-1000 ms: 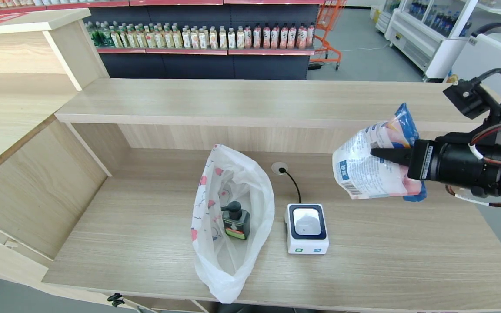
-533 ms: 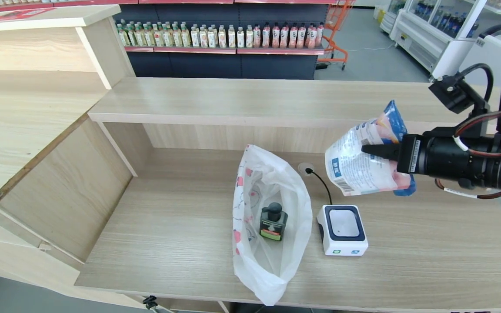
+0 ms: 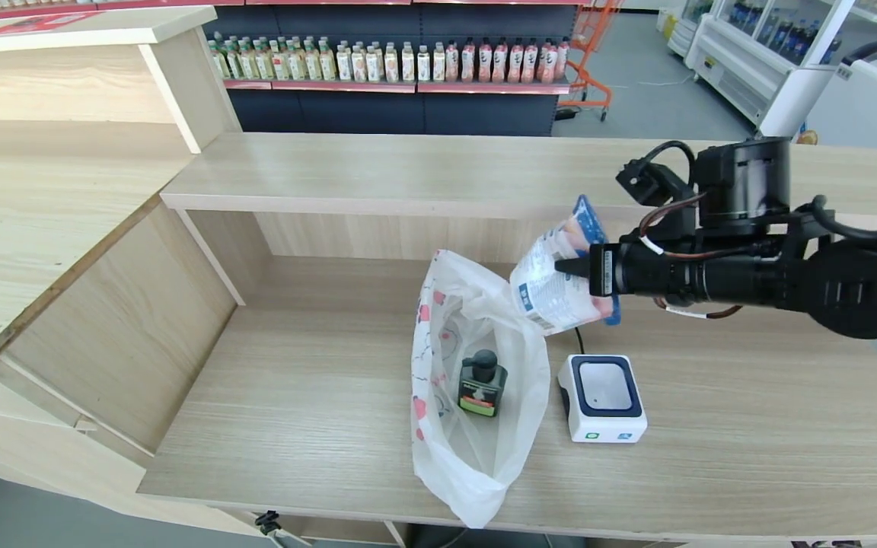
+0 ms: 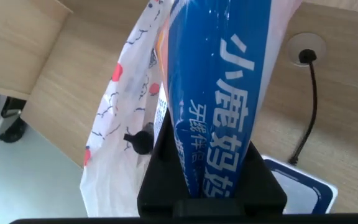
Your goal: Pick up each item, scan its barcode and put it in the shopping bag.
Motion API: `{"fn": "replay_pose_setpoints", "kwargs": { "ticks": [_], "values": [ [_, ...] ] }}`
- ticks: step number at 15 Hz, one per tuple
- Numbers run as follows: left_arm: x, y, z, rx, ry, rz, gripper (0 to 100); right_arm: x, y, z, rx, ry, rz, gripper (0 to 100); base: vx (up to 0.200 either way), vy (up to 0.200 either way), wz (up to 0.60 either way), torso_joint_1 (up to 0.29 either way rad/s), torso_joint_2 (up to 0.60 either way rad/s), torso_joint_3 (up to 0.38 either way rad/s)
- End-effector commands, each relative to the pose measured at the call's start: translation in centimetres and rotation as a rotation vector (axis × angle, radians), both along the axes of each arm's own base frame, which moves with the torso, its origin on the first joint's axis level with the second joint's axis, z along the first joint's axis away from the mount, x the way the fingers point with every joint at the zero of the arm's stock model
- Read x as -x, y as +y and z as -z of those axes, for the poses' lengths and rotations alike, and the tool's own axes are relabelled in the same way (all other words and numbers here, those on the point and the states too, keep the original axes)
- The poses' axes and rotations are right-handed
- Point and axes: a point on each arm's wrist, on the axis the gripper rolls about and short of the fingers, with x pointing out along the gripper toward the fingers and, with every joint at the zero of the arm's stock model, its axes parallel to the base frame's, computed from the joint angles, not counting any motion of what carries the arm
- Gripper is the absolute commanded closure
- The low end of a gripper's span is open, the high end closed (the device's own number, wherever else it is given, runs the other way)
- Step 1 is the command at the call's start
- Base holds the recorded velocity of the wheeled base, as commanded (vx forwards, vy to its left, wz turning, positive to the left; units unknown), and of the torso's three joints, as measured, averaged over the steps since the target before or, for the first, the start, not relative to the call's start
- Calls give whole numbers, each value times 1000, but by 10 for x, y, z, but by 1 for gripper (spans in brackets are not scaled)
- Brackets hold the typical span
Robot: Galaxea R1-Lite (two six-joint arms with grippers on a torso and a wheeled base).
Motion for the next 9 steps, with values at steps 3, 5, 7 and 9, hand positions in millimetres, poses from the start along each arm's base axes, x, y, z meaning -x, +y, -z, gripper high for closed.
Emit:
{"fn": "replay_pose_setpoints", "kwargs": {
  "ticks": [3, 5, 7, 9],
  "values": [
    [0, 0, 0, 0, 0, 0, 0, -17, 20, 35, 39, 65, -118, 100, 0, 0, 0, 0, 0, 0],
    [0, 0, 0, 0, 1, 0, 0, -28, 29, 49, 40, 61, -130, 100, 0, 0, 0, 0, 0, 0],
    [0, 0, 0, 0, 0, 0, 0, -40, 37, 61, 50, 33, -142, 100, 0, 0, 0, 0, 0, 0],
    [0, 0, 0, 0, 0, 0, 0, -49, 48, 70, 67, 7, -165, 100, 0, 0, 0, 0, 0, 0]
  ]
}}
